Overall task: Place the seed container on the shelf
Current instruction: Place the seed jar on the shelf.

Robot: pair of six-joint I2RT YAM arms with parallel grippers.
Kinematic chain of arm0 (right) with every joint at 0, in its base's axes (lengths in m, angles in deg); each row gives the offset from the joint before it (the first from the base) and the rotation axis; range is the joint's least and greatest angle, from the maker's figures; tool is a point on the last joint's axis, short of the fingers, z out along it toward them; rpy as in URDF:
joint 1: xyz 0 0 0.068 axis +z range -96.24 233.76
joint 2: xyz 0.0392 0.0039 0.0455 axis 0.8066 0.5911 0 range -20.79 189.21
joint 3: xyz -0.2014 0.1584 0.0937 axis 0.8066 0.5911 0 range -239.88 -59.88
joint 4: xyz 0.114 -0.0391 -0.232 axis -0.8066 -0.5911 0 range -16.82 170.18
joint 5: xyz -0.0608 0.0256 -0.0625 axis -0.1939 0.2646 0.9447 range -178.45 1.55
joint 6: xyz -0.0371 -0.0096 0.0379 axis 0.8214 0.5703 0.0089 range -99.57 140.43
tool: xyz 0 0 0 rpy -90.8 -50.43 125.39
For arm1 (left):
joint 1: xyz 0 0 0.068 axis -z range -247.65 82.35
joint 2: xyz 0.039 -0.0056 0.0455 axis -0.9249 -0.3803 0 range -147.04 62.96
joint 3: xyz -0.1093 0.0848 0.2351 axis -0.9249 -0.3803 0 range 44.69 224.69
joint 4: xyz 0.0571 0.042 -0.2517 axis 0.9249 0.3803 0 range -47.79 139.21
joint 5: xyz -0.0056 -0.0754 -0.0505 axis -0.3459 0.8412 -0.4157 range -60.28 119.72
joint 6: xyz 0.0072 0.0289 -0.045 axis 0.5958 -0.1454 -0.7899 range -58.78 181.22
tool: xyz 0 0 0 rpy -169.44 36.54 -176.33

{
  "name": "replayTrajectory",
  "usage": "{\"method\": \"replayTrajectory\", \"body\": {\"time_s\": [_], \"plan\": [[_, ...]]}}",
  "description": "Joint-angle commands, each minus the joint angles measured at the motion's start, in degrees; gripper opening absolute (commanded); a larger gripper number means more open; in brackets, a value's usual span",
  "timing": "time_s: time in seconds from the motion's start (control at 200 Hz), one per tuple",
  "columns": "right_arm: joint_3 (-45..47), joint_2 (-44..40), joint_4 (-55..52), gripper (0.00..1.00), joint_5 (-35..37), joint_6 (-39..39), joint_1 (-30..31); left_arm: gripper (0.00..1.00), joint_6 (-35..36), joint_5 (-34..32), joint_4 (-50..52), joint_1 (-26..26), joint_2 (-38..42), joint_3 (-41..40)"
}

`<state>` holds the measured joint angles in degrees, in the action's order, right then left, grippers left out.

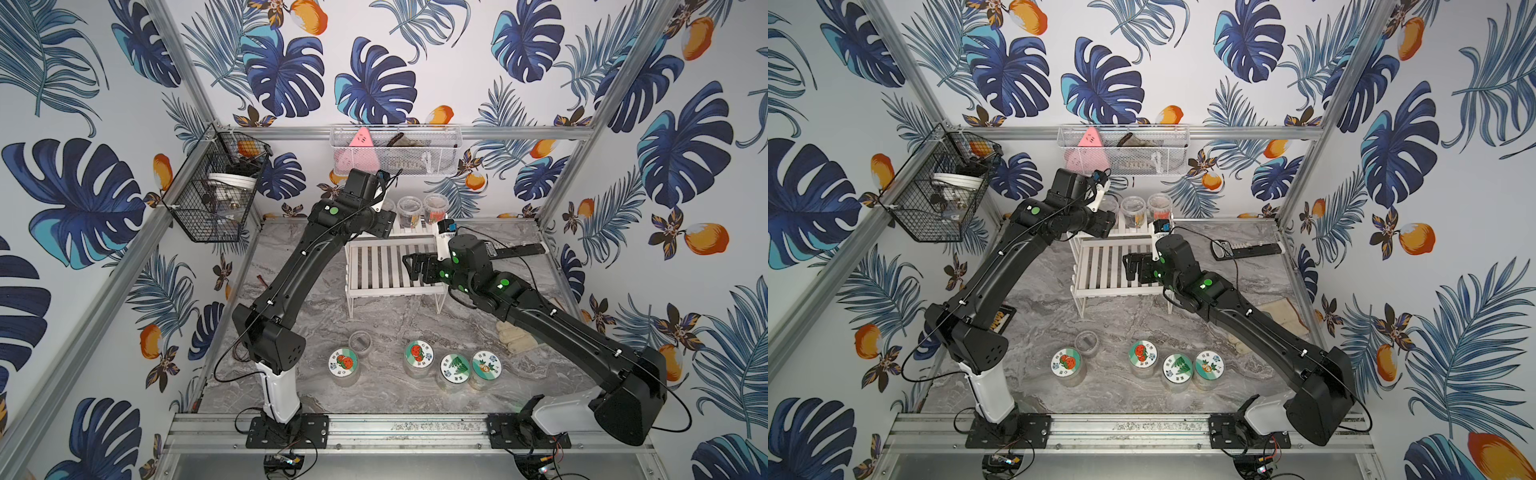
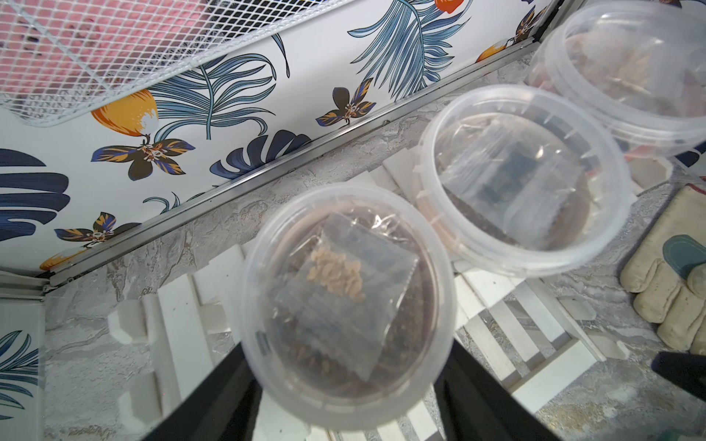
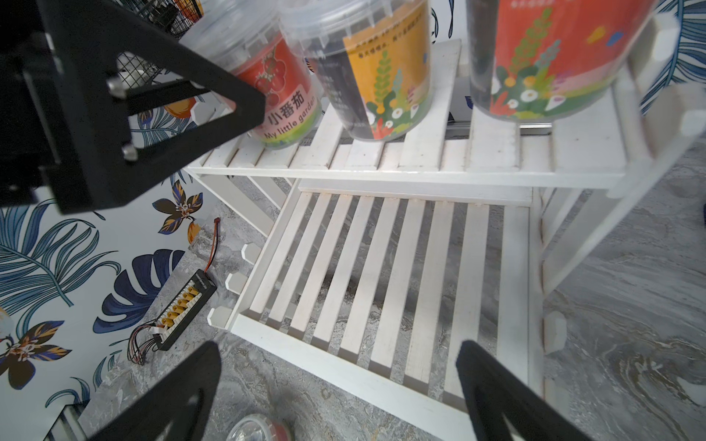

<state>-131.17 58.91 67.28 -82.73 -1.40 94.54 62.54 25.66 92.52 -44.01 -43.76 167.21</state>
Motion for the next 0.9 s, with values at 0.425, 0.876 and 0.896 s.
{"method": "replayTrajectory", "body": {"time_s": [0.425,0.876,0.896], "plan": [[-0.1,-0.4,0.1,1.0,0.7,0.1,0.0,0.75,-0.5,-0.4,-2.0,-0.2,0.5,-0.1],[-0.1,-0.9,-0.5,1.0,0.9,0.3,-0.1,0.76,-1.1,0.1,-2.3,-0.2,1.0,-0.2],[-0.1,-0.9,-0.6,1.0,1.0,0.3,-0.1,0.77,-1.1,0.0,-2.3,-0.2,0.9,-0.2]]}}
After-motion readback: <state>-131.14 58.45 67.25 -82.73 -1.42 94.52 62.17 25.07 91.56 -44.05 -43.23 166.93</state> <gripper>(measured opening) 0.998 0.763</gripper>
